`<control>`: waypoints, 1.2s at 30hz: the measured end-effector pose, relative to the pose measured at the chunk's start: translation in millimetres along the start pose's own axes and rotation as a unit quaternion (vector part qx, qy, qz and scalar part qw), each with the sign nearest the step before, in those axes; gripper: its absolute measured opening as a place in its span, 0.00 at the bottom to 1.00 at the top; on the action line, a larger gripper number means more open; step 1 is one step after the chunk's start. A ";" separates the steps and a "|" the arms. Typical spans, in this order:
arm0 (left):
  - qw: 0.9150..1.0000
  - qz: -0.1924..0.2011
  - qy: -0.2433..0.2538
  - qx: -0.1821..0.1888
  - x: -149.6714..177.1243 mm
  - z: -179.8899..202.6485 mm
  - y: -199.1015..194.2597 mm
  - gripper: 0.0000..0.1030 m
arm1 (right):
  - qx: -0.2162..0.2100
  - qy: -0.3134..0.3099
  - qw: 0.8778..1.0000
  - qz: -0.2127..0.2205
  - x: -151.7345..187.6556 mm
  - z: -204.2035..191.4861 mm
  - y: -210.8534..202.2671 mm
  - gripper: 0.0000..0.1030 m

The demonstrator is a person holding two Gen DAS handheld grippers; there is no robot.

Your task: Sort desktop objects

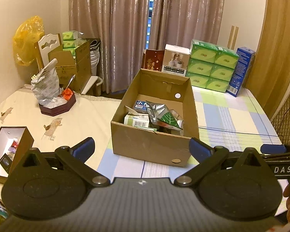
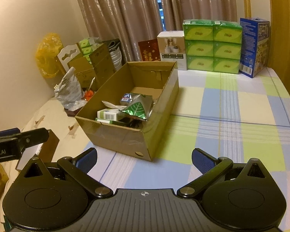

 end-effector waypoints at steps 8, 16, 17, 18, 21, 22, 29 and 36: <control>1.000 -0.001 -0.009 -0.006 4.6 4.6 -15.0 0.99 | -0.004 -0.004 1.000 0.000 0.5 1.8 -12.9 0.98; 1.000 -0.007 -0.017 -0.009 11.0 8.4 -27.0 0.99 | -0.010 -0.008 1.000 0.000 4.1 1.1 -18.8 0.98; 1.000 -0.007 -0.020 -0.006 11.4 8.8 -28.2 0.99 | -0.010 -0.008 1.000 -0.001 4.6 0.9 -19.1 0.98; 1.000 -0.007 -0.022 -0.005 11.9 9.4 -29.7 0.99 | -0.011 -0.008 1.000 -0.001 4.8 1.3 -19.2 0.98; 1.000 -0.005 -0.022 -0.010 13.9 10.7 -33.6 0.99 | -0.011 -0.009 1.000 -0.001 5.8 1.6 -20.0 0.98; 1.000 -0.005 -0.023 -0.012 14.4 11.3 -34.4 0.99 | -0.010 -0.009 1.000 -0.001 5.8 1.5 -20.1 0.98; 0.999 -0.006 -0.030 -0.014 19.2 10.8 -36.7 0.99 | -0.003 -0.014 1.000 0.002 12.3 5.4 -25.0 0.98; 1.000 -0.005 -0.024 -0.016 21.1 14.7 -38.4 0.99 | 0.000 -0.017 1.000 0.004 14.1 6.4 -26.0 0.98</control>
Point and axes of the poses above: each gripper's, at about its wrist camera, not at the fingertips, and y roughly the way its jaws point, z to its right, x to its underside, the point moved 2 cm from there along y, roughly the way its jaws point, and after that the axes turned 10 degrees about x, right-handed, at the moved point
